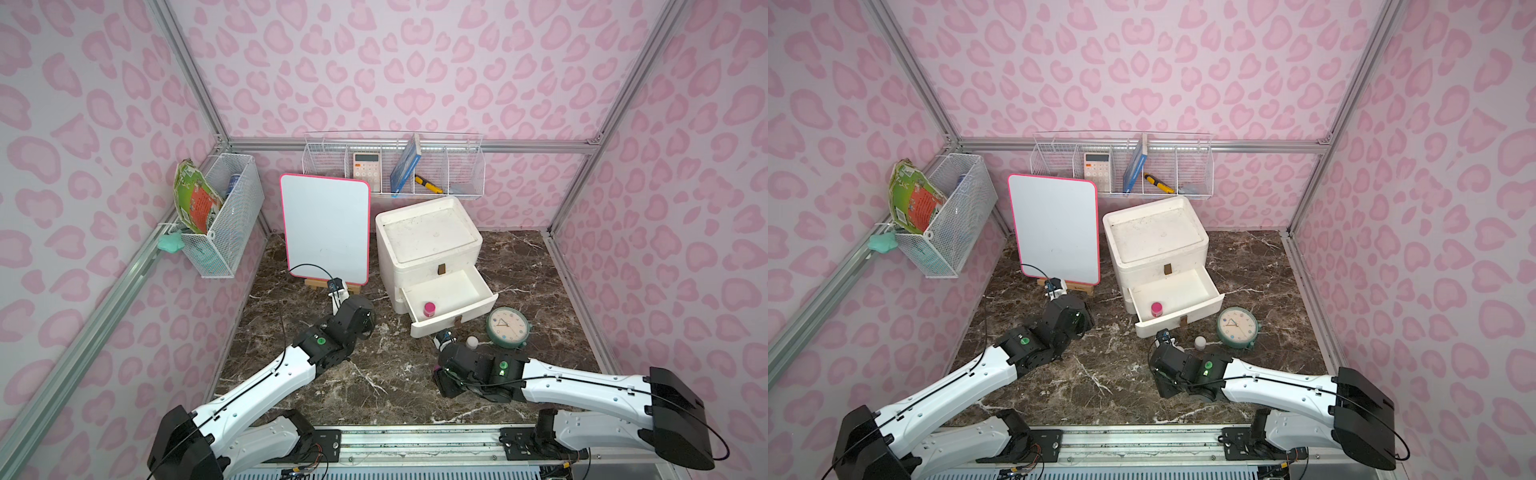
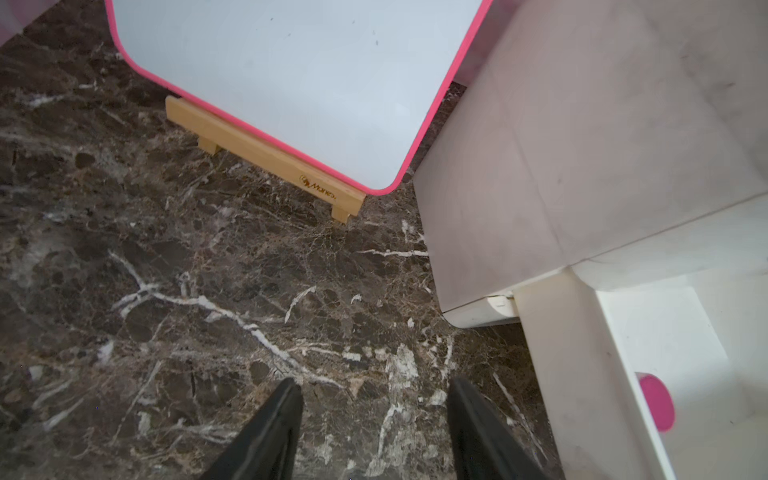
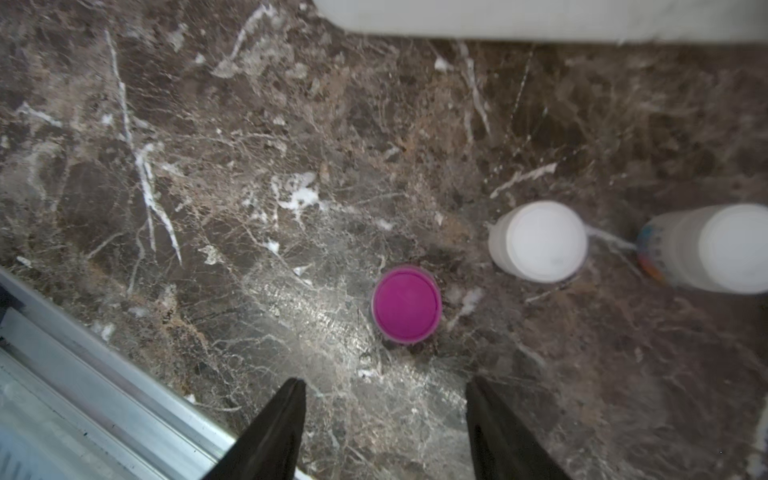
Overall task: Put the paint cans in the drawer according to color
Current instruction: Pick up the paint can at the center of the board.
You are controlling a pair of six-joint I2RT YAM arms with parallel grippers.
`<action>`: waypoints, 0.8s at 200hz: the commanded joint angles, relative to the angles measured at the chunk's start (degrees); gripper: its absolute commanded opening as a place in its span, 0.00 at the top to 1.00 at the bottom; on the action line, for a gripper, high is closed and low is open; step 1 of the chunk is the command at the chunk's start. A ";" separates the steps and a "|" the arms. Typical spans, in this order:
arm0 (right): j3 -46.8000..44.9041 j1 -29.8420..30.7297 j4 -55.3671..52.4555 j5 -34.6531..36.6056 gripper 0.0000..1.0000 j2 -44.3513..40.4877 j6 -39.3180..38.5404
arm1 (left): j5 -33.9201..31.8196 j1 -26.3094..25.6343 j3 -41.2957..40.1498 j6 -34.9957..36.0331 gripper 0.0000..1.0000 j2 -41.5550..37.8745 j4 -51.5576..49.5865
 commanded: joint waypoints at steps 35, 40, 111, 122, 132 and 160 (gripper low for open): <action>-0.13 -2.78 5.78 -1.90 0.36 5.35 1.27 | 4.51 0.31 -2.98 -9.82 0.40 0.37 -0.44; -0.13 -3.04 5.91 -1.89 0.37 5.74 0.92 | 4.69 0.28 -3.05 -9.82 0.39 0.48 -0.54; 1.82 -3.73 6.89 2.05 0.48 10.08 -0.96 | 4.67 0.25 -3.49 -8.86 0.40 0.53 0.40; 2.45 -3.67 6.47 2.54 0.50 10.78 -1.48 | 4.46 0.29 -3.45 -8.94 0.40 0.41 0.08; 2.78 -3.70 6.28 2.76 0.52 11.26 -1.80 | 4.41 0.32 -3.51 -8.94 0.41 0.14 -0.08; 2.97 -3.67 6.45 2.51 0.57 11.83 -2.09 | 3.93 0.25 -3.45 -8.77 0.41 -0.60 -0.47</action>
